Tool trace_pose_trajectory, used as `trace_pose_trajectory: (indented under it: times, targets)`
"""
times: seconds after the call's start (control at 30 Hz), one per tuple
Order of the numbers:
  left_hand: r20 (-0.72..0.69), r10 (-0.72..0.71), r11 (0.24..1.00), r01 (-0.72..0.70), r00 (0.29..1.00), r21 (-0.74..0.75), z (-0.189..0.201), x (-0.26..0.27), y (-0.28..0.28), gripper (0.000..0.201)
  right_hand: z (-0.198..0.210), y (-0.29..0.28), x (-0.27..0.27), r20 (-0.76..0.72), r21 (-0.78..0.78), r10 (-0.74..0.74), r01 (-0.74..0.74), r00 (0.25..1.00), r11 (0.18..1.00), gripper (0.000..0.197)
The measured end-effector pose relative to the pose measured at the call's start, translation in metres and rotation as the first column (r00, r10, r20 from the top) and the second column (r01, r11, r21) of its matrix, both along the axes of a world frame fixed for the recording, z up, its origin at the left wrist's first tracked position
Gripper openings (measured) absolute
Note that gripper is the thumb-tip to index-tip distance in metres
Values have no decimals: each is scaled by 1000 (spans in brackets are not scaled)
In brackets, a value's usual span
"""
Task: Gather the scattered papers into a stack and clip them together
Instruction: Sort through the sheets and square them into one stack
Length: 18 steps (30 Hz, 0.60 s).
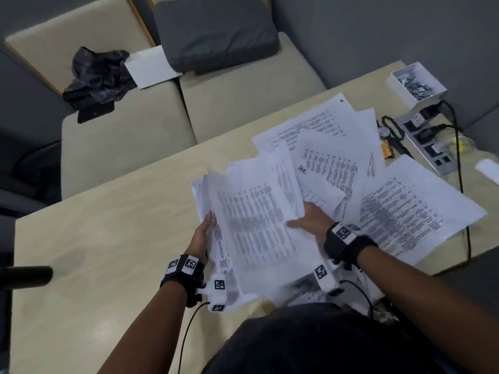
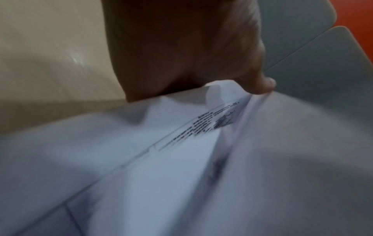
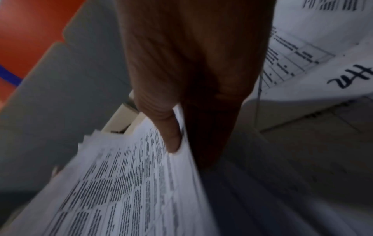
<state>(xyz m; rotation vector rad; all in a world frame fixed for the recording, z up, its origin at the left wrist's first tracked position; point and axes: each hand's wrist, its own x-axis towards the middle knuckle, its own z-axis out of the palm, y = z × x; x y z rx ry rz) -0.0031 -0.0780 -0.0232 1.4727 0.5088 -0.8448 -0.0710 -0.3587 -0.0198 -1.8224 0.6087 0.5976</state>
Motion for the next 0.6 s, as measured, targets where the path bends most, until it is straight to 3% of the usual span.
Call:
trace_pose_trajectory:
  times: [0.13, 0.23, 0.3, 0.33, 0.4, 0.47, 0.53, 0.6]
  targets:
    - [6, -7, 997, 7, 1000, -78, 5, -9, -8, 55, -29, 22, -5, -139, -95, 308, -322, 941, 942, 56]
    - [10, -16, 997, 16, 1000, -80, 0, -6, -5, 62, -31, 31, -7, -135, -125, 342, -358, 930, 925, 49]
    - [19, -55, 998, 55, 998, 6, -1, -4, -8, 74, -30, 29, -9, -159, -103, 369, -388, 916, 916, 54]
    - [46, -37, 998, 35, 998, 55, -6, -1, -8, 68, -30, 26, -10, -175, -83, 386, -405, 906, 911, 59]
    - [82, -3, 992, -8, 997, 129, -13, 1, -11, 38, -33, 16, -10, -209, -61, 418, -438, 884, 897, 74]
    - [96, -6, 986, -10, 995, 169, -16, -1, -12, 26, -30, 6, -10, -220, -59, 453, -475, 864, 878, 76]
    - [144, -30, 982, 2, 989, 191, -18, -1, -11, 30, -22, -3, -8, -174, -113, 407, -429, 897, 896, 71]
    - [198, -47, 985, 12, 979, 173, -14, -1, -10, 30, -13, -15, -3, -92, -197, 215, -229, 972, 953, 72]
